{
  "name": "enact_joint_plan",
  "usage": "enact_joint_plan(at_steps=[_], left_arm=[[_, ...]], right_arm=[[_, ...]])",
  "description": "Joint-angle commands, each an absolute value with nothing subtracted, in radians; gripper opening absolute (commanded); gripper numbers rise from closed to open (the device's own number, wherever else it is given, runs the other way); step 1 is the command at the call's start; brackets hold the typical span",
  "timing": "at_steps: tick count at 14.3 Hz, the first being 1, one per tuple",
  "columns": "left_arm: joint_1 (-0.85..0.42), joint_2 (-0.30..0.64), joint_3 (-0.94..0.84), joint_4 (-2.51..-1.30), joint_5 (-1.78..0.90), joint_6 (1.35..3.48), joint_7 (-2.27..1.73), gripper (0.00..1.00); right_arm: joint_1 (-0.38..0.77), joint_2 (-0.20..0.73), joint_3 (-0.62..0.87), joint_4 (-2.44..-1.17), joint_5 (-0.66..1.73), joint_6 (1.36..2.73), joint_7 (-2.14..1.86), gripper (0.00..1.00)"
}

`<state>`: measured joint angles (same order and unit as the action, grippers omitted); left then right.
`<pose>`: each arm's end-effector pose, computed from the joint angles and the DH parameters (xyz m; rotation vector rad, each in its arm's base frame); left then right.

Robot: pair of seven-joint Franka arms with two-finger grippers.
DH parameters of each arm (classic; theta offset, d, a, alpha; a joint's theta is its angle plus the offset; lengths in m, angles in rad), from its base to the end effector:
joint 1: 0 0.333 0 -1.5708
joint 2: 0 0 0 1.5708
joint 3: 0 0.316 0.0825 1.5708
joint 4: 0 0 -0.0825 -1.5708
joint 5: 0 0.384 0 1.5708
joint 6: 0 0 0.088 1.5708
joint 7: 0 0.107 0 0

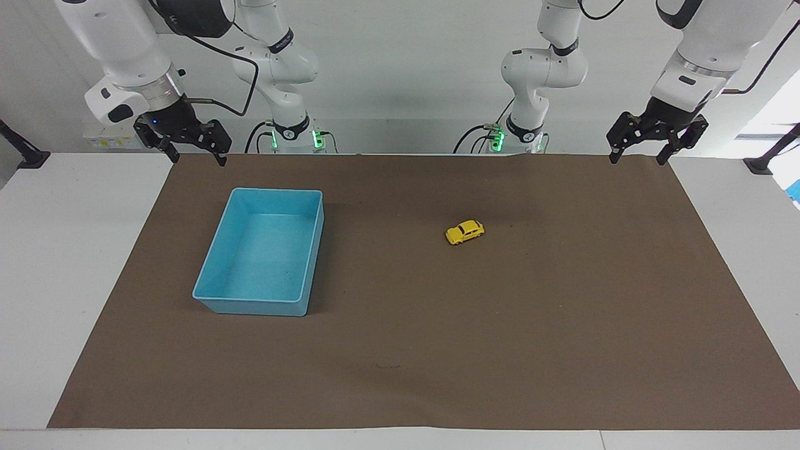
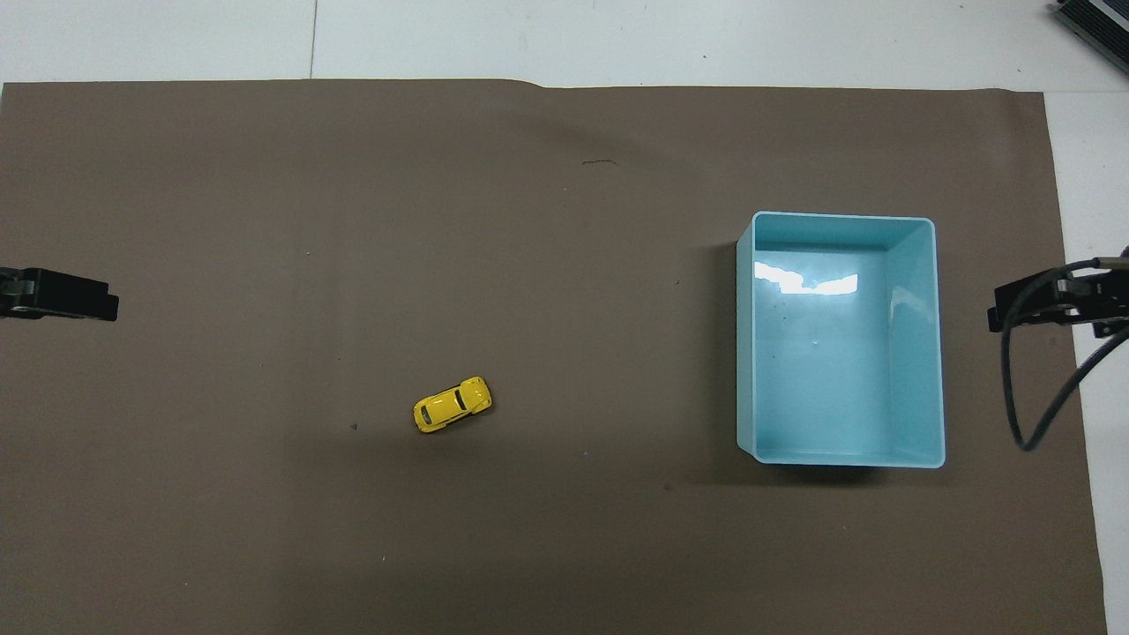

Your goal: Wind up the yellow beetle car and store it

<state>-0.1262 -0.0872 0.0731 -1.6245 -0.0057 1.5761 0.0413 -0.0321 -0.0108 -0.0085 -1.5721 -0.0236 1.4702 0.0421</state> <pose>0.5272 -0.0268 0.6467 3.1252 -0.1480 0.0602 0.5396 -0.0247 0.6215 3.1121 -0.1308 -0.1420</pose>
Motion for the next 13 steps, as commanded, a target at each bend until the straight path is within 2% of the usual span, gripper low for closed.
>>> enact_joint_plan(at_steps=[1,13], left_arm=[[-0.114,-0.100,0.069,-1.640,-0.020,1.568,0.041,1.00],[-0.112,-0.106,0.071,-1.687,-0.018,1.566,-0.131,1.00]], right_arm=[[-0.037,-0.011,-0.005,-1.569,-0.020,1.463,0.041,1.00],[-0.037,-0.011,-0.005,-1.569,-0.020,1.463,0.041,1.00]])
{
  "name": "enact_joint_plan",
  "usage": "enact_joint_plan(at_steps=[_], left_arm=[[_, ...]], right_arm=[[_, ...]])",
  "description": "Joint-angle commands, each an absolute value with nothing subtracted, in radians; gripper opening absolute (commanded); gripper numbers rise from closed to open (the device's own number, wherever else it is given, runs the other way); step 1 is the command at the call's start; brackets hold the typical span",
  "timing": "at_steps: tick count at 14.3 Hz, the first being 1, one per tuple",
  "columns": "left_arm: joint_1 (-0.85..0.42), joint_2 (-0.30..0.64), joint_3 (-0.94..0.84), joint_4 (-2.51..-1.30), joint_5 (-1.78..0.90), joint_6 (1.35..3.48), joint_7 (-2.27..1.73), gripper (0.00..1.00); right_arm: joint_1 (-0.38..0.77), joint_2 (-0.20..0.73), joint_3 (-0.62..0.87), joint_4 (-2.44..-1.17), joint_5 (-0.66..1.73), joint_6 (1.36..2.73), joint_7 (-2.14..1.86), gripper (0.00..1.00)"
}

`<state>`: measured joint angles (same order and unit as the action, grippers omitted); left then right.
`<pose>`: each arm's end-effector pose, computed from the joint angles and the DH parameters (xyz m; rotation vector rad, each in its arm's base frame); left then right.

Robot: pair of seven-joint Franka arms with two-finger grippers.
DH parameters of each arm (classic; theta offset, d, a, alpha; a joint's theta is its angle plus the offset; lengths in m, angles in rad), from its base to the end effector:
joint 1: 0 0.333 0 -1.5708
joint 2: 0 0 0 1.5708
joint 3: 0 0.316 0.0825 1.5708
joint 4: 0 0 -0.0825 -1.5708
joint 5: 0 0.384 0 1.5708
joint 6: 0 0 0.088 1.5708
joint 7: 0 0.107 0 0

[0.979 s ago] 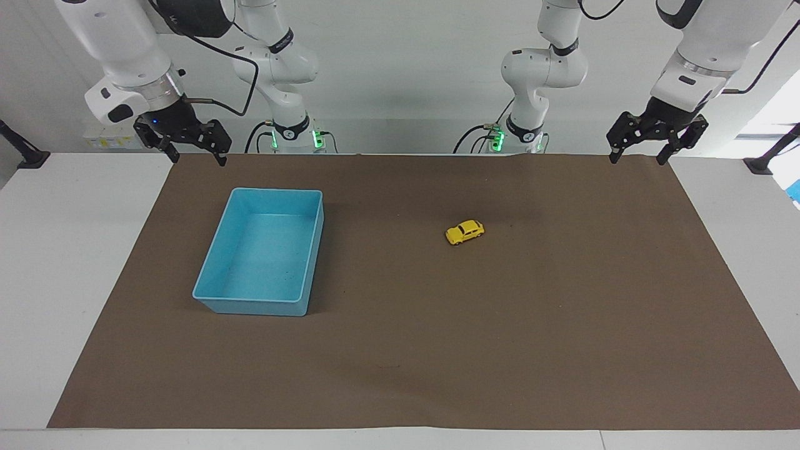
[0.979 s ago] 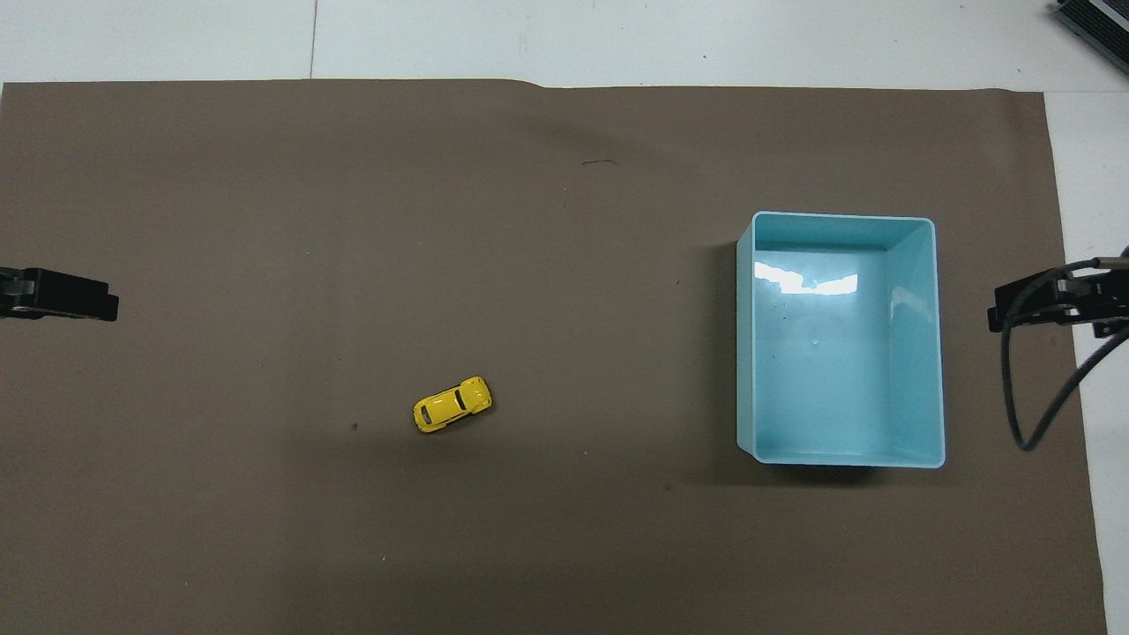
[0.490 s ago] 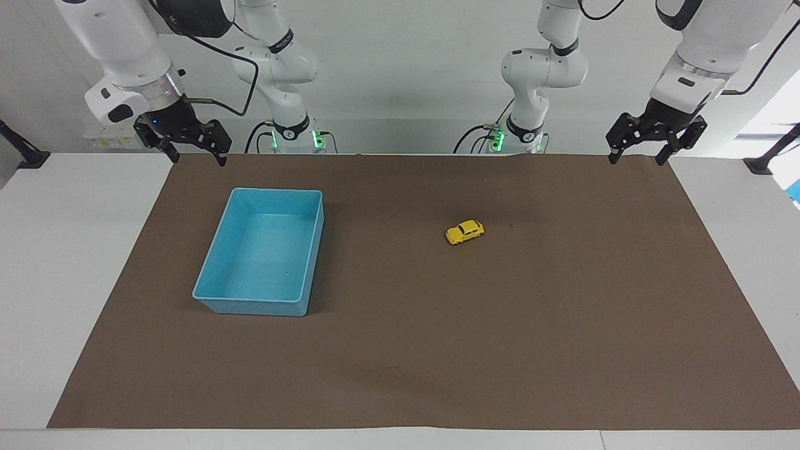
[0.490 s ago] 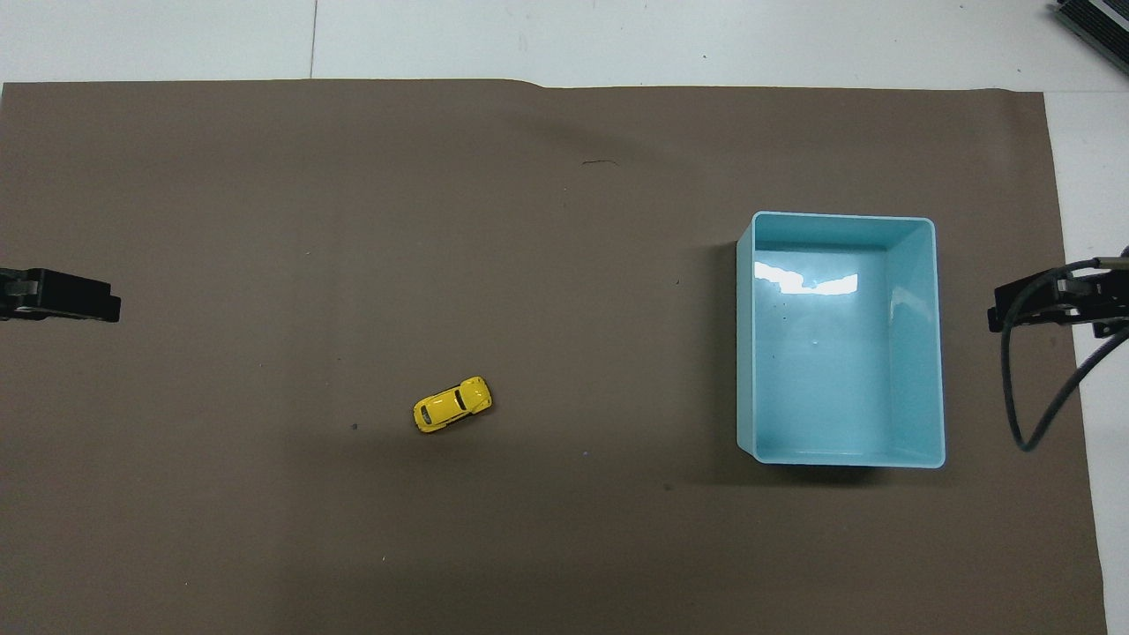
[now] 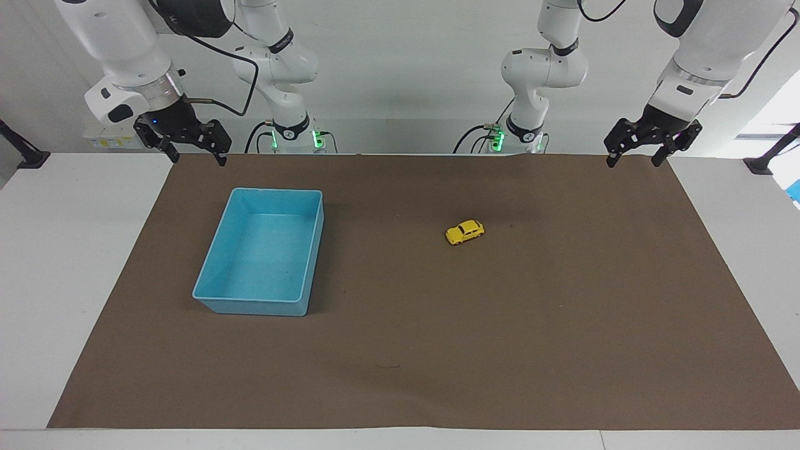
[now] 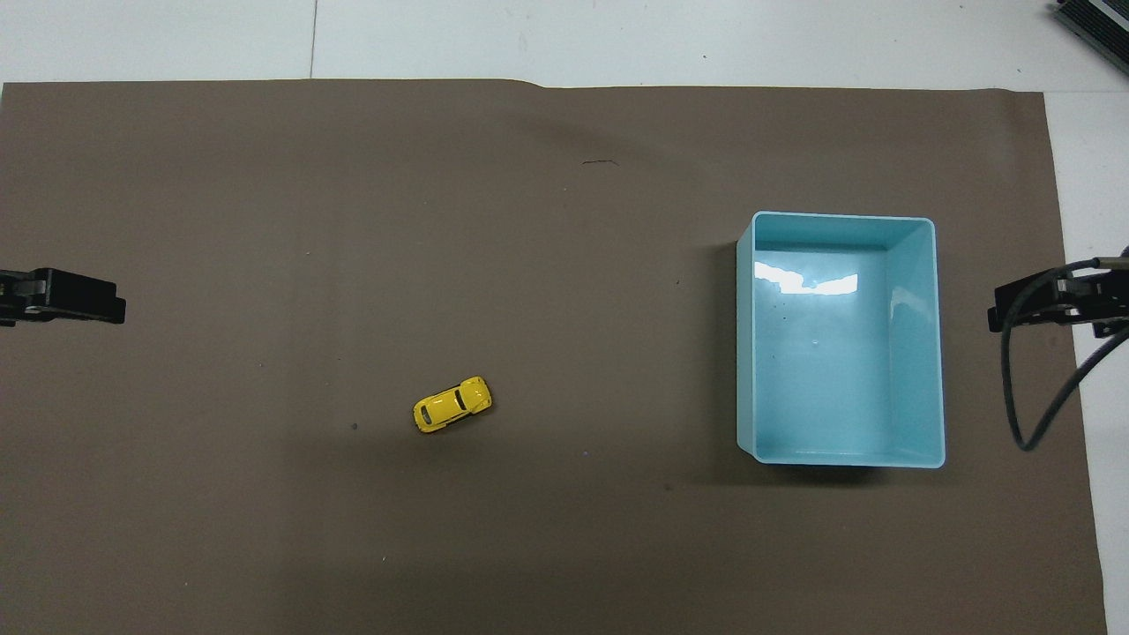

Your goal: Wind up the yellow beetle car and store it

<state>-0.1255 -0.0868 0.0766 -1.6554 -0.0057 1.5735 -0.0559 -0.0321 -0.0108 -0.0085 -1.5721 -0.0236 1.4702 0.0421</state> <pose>0.5266 -0.0245 0.6316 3.1290 0.0105 0.0062 0.5396 -0.0247 0.6215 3.1121 -0.1308 -0.1420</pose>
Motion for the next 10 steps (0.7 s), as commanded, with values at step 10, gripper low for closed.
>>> enact_joint_plan(at_steps=[10], left_arm=[[-0.101,-0.107,0.071,-1.753,-0.020,1.594,-0.869,1.00]], right_arm=[[-0.037,-0.011,-0.005,-1.569,-0.020,1.463,0.041,1.00]])
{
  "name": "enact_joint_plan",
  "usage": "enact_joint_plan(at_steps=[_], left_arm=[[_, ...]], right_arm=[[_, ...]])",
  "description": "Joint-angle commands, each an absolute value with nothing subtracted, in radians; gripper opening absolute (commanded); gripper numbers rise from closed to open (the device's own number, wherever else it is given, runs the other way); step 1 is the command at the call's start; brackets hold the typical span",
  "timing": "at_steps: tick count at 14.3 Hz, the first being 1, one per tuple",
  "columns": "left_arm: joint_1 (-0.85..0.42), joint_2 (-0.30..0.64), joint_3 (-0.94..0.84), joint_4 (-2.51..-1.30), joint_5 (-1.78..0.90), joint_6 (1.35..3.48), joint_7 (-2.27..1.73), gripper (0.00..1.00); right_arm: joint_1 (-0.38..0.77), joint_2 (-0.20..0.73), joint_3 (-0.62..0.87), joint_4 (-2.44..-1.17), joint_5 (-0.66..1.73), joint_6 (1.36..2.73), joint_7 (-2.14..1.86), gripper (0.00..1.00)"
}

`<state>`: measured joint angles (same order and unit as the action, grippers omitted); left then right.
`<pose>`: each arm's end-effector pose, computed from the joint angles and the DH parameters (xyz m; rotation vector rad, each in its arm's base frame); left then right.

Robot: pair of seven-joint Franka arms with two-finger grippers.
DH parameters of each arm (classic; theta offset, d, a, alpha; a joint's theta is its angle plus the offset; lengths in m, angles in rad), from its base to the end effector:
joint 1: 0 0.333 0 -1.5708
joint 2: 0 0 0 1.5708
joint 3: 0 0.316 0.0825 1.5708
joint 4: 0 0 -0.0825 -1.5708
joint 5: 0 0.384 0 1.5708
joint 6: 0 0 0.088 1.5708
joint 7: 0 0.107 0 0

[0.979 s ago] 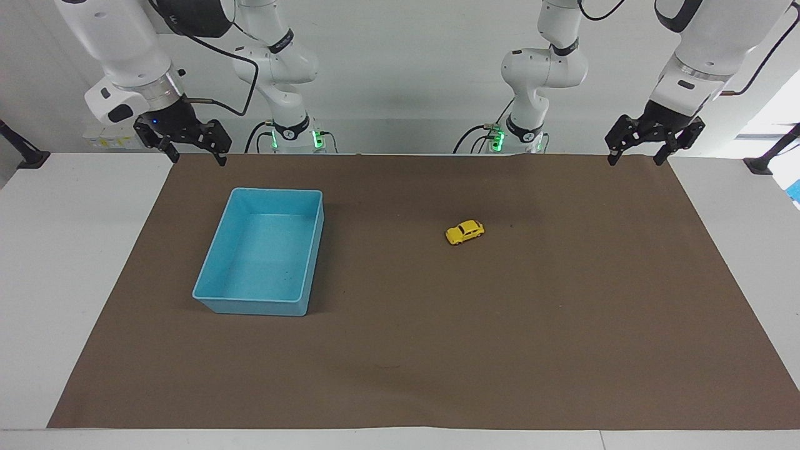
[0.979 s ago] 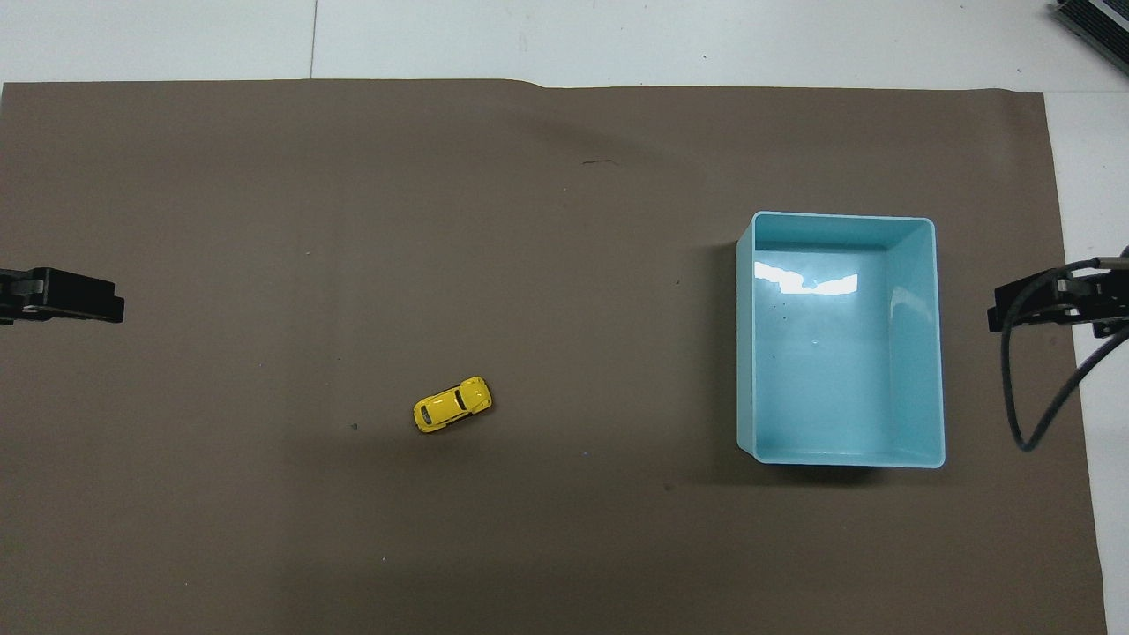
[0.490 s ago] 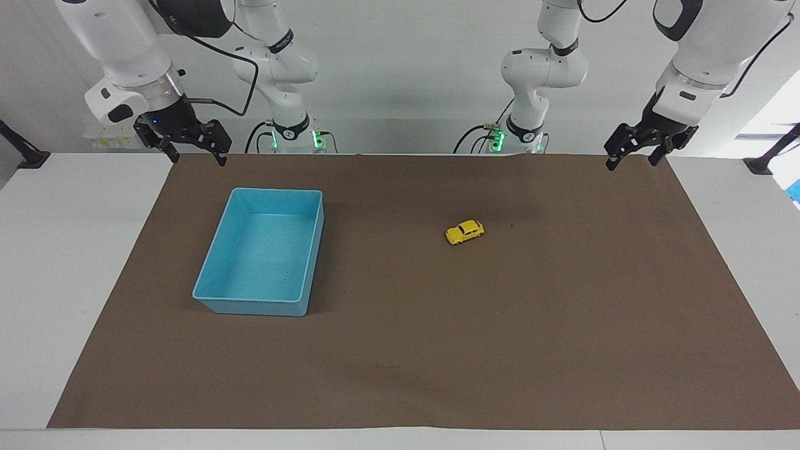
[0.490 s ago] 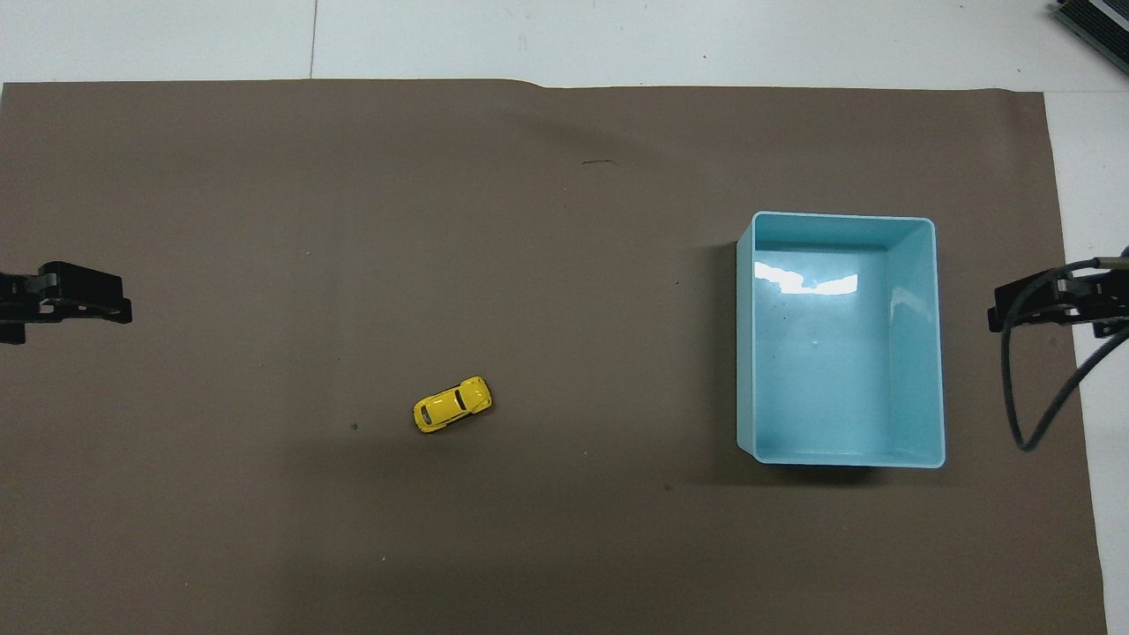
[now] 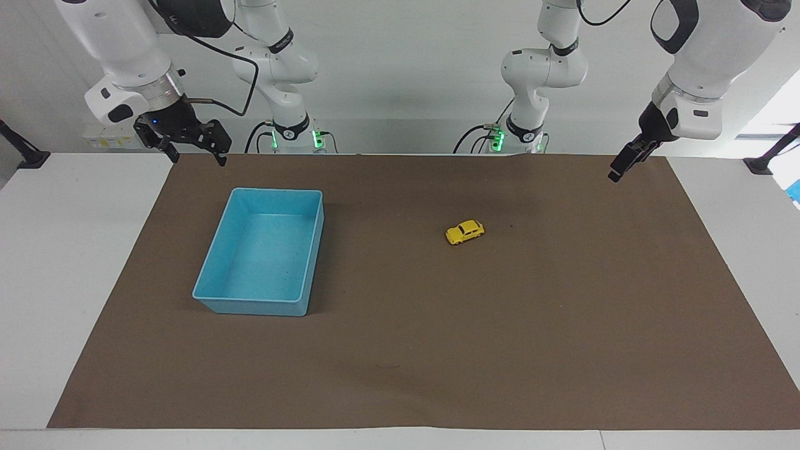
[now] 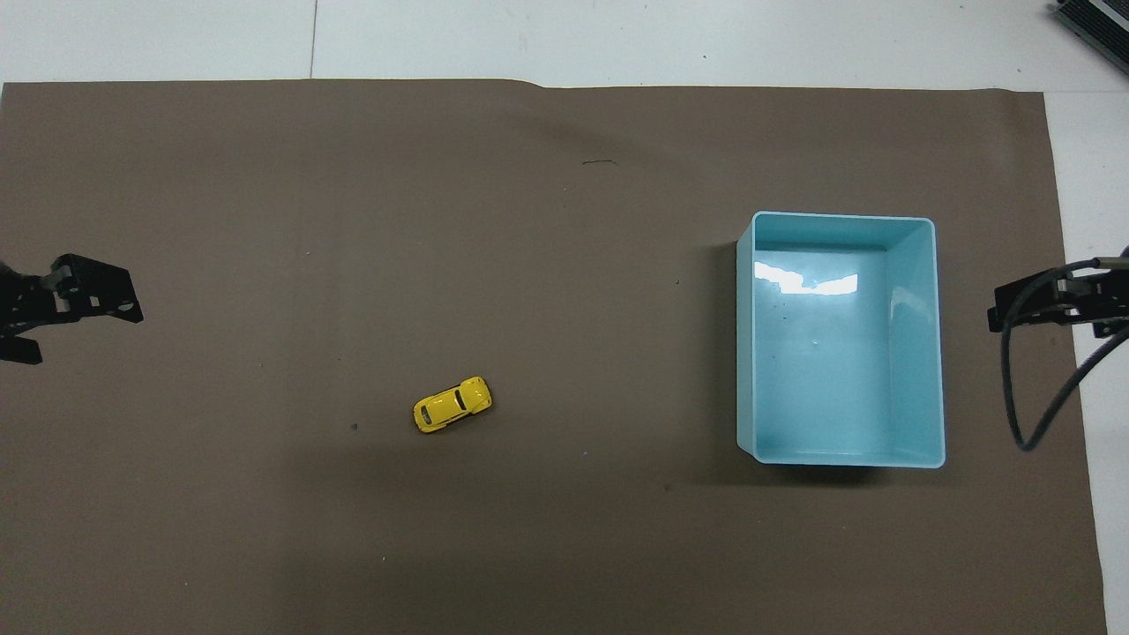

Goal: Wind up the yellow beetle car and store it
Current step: 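Reach the left gripper toward the yellow toy car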

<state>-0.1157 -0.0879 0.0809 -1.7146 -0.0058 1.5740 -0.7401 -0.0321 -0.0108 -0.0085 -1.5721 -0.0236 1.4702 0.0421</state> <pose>0.5245 -0.0171 0.6043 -2.9398 -1.0814 0.0845 0.5396 -0.0247 0.6215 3.1121 -0.1308 -0.1420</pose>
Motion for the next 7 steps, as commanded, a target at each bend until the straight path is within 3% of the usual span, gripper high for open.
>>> enact_joint_plan(at_steps=[1,7], left_arm=[[-0.103,-0.106,0.071,-1.759,-0.020,1.603,-0.943,1.00],[-0.135,-0.095,0.066,-1.790,-0.025,1.683,-1.319,1.00]], right_arm=[[-0.037,-0.011,-0.005,-1.569,-0.020,1.463,0.041,1.00],[-0.037,-0.011,-0.005,-1.569,-0.020,1.463,0.041,1.00]])
